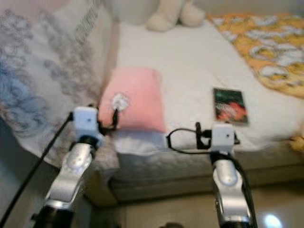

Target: Clean up the room

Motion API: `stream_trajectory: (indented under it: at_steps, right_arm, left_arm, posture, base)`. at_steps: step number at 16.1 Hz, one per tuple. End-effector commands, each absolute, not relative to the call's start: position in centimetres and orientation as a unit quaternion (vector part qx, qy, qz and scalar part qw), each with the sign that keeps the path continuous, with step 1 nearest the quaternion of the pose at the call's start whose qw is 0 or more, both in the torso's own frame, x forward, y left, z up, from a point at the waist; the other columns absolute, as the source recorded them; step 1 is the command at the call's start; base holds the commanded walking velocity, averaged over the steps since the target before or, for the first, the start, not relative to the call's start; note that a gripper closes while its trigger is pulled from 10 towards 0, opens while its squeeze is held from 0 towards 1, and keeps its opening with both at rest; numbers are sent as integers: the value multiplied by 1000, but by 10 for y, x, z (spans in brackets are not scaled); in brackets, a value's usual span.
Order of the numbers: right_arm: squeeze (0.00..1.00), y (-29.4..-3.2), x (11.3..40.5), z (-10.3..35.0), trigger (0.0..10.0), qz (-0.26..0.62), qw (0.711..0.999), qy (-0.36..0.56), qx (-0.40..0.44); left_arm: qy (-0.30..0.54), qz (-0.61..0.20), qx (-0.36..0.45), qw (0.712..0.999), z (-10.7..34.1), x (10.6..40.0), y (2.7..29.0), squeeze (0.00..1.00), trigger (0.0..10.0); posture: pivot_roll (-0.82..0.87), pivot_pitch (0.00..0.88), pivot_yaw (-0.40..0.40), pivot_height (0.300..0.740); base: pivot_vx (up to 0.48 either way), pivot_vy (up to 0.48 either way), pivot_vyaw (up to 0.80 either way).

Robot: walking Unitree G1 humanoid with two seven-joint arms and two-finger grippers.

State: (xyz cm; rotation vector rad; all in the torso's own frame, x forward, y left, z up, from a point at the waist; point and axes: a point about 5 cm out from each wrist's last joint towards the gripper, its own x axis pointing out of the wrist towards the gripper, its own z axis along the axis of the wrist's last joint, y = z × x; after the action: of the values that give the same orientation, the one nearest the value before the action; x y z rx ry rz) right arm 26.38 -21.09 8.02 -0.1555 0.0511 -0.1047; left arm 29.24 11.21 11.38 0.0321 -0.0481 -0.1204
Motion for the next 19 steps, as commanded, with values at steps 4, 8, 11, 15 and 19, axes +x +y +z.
stream_trajectory:
  at_steps: [4, 8, 11, 15, 19]
  right_arm:
    - [0, -202, 275, 90, 10000, -27, 997, 9, -76]
    - [0, -200, 265, 80, 10000, -20, 996, 29, -77]
    - [0, -199, 266, 77, 10000, -21, 996, 32, -79]
    - [0, -202, 265, 76, 10000, -22, 995, 36, -95]
    - [0, -204, 261, 71, 10000, -25, 994, 43, -93]
  left_arm:
    - [5, -16, 45, 999, 95, 290, 138, 0, 10000]
    - [56, 24, 39, 997, 69, 278, 155, 0, 10000]
    - [30, 23, 66, 997, 79, 286, 151, 0, 10000]
    - [66, 59, 32, 996, 68, 287, 166, 0, 10000]
    - [67, 70, 51, 994, 63, 282, 168, 0, 10000]
  posture:
    - [-198, 0, 82, 740]
    - [-190, 0, 77, 740]
    - [-189, 0, 78, 740]
    - [-196, 0, 77, 740]
    - [-199, 0, 77, 740]
  base:
    - [0, -480, 0]
    - [0, -480, 0]
    - [0, -320, 0]
    - [0, -111, 386]
    - [77, -199, 189]
